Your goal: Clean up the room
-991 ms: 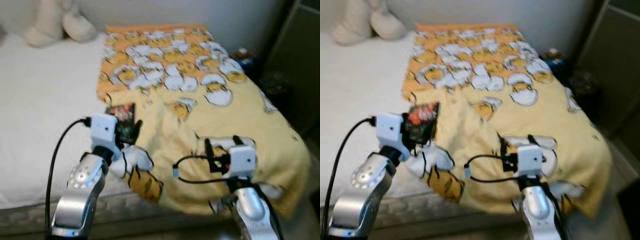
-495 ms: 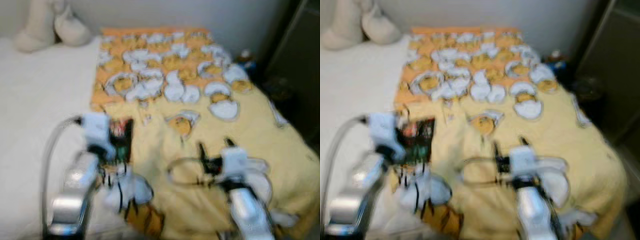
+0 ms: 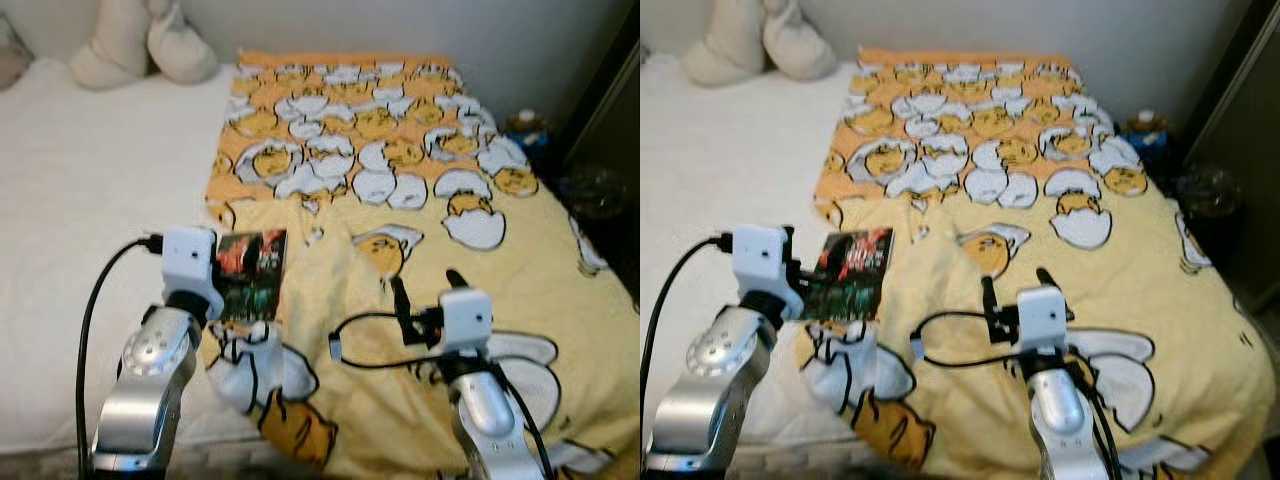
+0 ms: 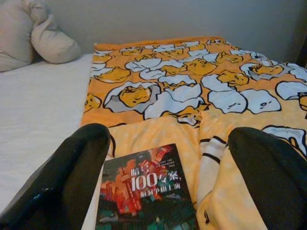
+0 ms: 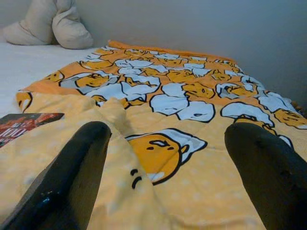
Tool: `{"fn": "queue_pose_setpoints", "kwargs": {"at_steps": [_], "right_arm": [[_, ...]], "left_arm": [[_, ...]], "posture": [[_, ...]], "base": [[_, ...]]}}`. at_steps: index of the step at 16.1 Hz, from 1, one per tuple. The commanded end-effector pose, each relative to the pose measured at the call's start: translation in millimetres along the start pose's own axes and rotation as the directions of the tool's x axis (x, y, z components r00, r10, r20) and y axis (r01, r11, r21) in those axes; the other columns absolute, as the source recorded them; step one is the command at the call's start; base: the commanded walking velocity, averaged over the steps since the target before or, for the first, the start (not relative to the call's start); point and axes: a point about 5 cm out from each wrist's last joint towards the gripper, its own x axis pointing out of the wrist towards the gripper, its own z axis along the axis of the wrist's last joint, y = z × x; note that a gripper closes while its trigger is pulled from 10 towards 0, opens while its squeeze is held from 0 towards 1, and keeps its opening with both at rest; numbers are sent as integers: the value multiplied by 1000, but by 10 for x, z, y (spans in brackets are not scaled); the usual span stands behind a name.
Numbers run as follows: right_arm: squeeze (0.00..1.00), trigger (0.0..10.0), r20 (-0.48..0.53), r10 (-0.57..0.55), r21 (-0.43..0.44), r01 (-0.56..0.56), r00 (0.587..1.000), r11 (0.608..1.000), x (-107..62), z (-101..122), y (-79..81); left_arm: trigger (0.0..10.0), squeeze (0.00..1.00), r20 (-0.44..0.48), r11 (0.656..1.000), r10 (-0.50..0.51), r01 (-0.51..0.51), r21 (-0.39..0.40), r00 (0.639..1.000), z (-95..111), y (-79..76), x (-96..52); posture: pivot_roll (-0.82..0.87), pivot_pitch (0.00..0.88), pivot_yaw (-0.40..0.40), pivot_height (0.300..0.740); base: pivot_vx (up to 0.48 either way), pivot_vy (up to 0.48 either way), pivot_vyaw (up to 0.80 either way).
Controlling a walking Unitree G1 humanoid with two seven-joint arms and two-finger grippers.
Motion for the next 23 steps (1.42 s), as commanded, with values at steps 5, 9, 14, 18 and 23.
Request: {"fn": "queue_pose_setpoints", "kwargs": {"at_steps": [5,9,14,18,23], "right_arm": [[0,10000,-8,2,8,-2,1000,1000,-7,-1,-24],[0,10000,-13,-2,-1,2,1000,1000,-15,-8,-46],[0,10000,-22,-26,-5,26,999,1000,-3,-17,-81],[0,10000,-23,-54,0,54,998,999,17,-21,-119],[0,10000,-22,-58,-19,57,998,998,25,-20,-135]], "left_arm": [[10000,0,4,1000,-4,4,15,1000,25,-13,-1],[10000,0,0,1000,-8,8,15,1000,20,-38,-5],[10000,0,-4,1000,-18,18,15,1000,11,-65,16],[10000,0,-4,998,-54,54,35,999,16,-142,49],[10000,0,5,999,-51,51,17,999,26,-155,96]], "posture": [[63,0,15,740],[62,6,13,740],[55,3,11,740],[44,0,15,740],[35,0,15,740]], "base": [[0,0,270],[0,0,658],[0,-73,627],[0,-446,0],[51,-434,442]]}}
